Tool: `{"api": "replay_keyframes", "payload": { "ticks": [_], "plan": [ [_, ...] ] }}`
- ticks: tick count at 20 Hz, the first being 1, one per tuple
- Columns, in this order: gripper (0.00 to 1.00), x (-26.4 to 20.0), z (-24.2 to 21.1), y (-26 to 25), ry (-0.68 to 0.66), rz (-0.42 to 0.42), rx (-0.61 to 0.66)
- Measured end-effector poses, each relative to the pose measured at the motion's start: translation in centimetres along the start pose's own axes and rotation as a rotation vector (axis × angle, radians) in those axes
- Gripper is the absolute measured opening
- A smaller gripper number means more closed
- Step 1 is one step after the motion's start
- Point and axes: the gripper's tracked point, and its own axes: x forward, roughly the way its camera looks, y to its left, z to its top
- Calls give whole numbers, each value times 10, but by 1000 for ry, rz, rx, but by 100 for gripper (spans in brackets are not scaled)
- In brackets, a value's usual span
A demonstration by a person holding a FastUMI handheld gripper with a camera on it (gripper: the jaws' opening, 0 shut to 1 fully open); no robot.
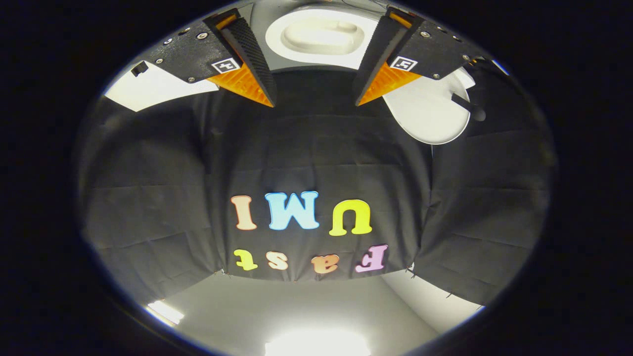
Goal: Open the toilet lid.
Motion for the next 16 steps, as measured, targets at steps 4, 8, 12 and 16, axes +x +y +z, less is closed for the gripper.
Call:
{"api": "replay_keyframes", "payload": {
  "ticks": [4, 8, 12, 16],
  "plan": [
    [94, -5, 4, -13, 11, -42, -6],
    [94, -14, 1, -35, 11, -78, -33],
    [94, -24, -8, -60, 28, -115, -55],
    [94, -31, -14, -83, 35, -162, -58]
  ]
}}
